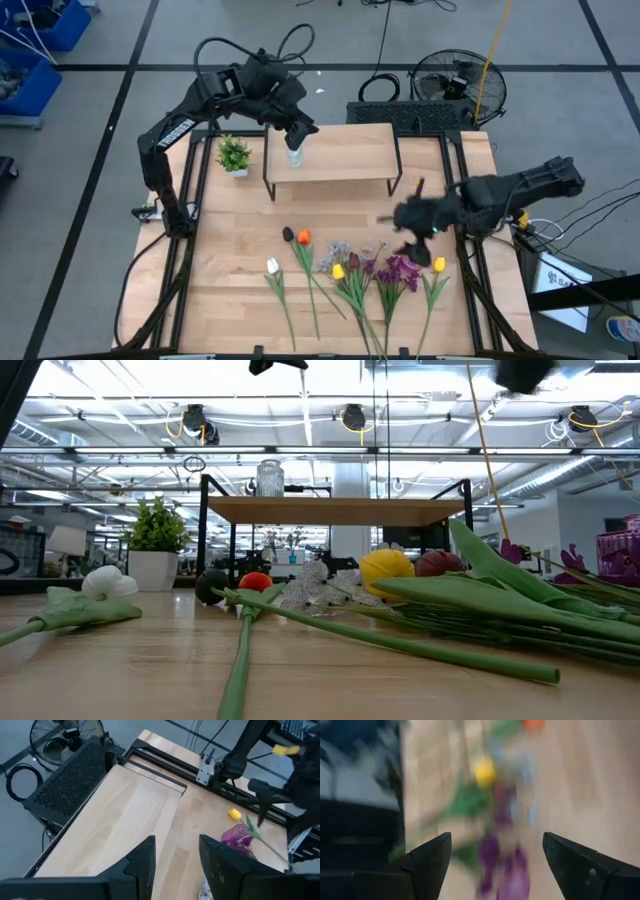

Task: Pick and place flowers into a vace then onto a shelf
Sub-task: Put the purple vase on the shelf

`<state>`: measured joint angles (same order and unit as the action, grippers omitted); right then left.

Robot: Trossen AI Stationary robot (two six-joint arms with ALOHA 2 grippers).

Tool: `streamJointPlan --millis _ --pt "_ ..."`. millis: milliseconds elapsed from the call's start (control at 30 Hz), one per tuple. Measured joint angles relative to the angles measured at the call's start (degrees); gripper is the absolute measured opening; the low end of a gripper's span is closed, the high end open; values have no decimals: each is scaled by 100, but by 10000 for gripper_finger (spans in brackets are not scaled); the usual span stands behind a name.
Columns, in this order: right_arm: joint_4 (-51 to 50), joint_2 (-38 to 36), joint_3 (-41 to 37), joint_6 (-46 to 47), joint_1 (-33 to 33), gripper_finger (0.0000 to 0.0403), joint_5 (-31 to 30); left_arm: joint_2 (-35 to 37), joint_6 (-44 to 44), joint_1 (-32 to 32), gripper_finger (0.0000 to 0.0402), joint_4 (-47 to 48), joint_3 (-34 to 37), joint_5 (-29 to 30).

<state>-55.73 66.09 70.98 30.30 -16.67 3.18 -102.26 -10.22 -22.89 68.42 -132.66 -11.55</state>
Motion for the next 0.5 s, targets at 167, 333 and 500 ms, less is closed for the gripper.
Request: streamJointPlan --millis 167,333,500 --pt "-2111 327 -7 1500 -722 306 7 0 -135 221 154 -5 0 20" --pt "-2343 636 -365 2628 -859 306 176 0 123 434 154 -7 0 124" --pt "-1565 887 -974 2746 -831 306 270 -7 179 593 154 -19 24 516"
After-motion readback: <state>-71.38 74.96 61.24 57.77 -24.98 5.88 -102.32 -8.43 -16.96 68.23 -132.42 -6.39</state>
